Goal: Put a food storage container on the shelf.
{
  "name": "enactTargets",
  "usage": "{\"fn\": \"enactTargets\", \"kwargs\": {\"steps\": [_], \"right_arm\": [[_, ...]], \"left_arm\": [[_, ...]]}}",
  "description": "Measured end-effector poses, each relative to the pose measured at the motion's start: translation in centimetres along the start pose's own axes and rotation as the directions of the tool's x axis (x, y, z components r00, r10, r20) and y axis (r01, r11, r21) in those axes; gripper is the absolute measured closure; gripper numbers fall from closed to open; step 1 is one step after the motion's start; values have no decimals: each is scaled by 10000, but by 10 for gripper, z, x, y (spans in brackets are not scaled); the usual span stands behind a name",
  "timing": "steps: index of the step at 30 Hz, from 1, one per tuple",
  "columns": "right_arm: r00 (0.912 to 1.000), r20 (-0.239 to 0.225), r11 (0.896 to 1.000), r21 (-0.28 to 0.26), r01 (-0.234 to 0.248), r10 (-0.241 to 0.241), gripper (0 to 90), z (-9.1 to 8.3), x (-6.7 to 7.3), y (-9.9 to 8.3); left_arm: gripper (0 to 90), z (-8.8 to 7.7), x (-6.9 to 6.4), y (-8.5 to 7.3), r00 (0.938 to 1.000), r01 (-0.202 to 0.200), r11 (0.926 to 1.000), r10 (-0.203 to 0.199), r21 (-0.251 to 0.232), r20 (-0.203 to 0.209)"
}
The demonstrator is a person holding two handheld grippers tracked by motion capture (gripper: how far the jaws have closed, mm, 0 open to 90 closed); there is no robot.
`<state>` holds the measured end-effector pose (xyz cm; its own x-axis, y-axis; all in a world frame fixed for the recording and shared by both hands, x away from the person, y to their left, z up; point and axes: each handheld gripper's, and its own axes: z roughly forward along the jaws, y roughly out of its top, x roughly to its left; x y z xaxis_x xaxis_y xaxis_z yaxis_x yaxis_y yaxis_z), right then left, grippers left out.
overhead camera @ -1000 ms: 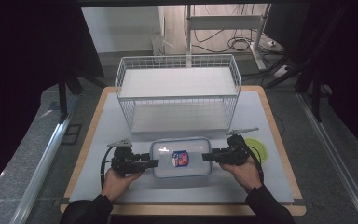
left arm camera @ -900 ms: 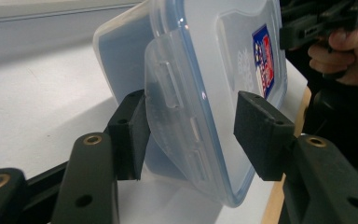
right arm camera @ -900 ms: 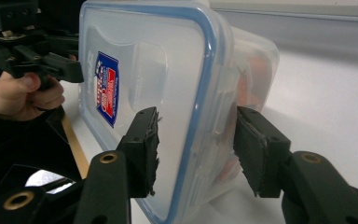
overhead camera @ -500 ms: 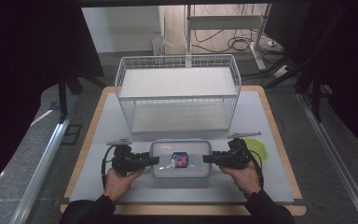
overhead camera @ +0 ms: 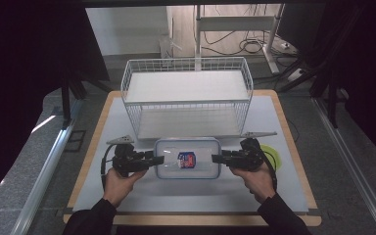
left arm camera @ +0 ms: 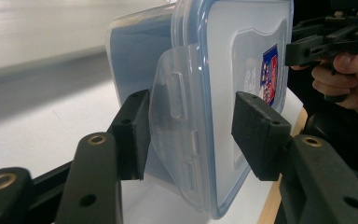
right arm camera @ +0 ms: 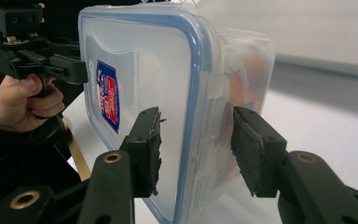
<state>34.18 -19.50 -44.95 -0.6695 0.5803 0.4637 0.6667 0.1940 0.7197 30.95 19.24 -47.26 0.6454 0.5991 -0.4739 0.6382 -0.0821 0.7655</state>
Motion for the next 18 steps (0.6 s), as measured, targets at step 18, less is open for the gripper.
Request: {"fn": "enactTargets", "kwargs": {"steps": [18], "right_arm": [[9993,-161,9977,-600,329,-340,533,-11,10,52]], "left_arm": [[484,-21,-8,54,9986,-472,9977,460,-494,-246]]}}
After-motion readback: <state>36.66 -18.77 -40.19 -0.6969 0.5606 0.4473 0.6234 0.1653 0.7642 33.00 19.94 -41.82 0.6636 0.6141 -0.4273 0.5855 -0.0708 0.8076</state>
